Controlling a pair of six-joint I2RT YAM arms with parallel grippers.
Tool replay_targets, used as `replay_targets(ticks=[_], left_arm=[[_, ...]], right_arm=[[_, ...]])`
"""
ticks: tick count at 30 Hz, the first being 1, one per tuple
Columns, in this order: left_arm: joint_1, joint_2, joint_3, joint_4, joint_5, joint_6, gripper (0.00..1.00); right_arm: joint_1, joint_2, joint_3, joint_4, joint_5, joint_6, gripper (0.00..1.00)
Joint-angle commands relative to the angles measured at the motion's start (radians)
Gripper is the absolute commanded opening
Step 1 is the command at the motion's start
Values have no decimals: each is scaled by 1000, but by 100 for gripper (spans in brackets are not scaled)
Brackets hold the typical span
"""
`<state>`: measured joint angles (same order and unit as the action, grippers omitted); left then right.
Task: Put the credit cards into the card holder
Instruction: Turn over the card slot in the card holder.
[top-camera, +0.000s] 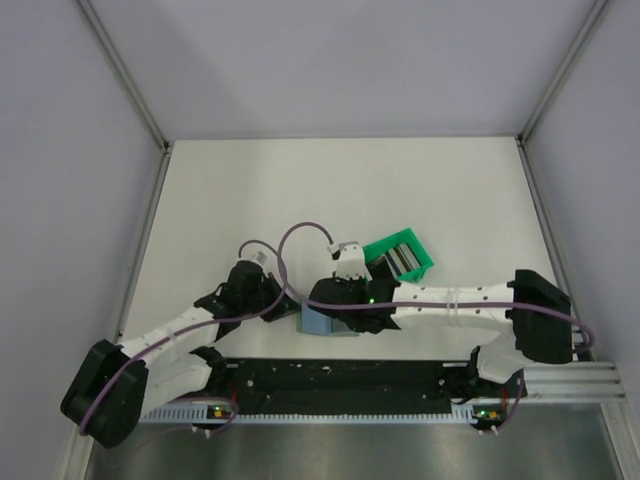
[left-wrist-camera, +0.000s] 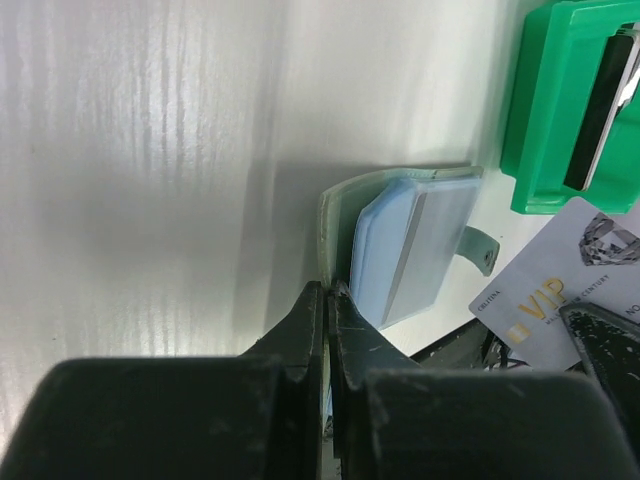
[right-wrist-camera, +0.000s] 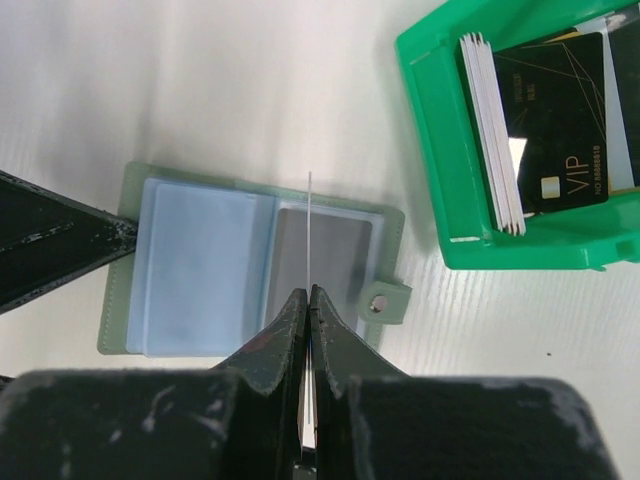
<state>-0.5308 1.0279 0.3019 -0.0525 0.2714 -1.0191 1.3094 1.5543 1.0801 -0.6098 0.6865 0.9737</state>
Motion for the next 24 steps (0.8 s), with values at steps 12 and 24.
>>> replay_targets(ticks=[12,24], left_arm=[[2,-63,-61,22,-43,82,0],[2,-98,-121,102,-35,105,0]], right_arm=[[-183,-258,-227,415,-468,-216,0],[-211,-303,-381,636,-619,-213,0]])
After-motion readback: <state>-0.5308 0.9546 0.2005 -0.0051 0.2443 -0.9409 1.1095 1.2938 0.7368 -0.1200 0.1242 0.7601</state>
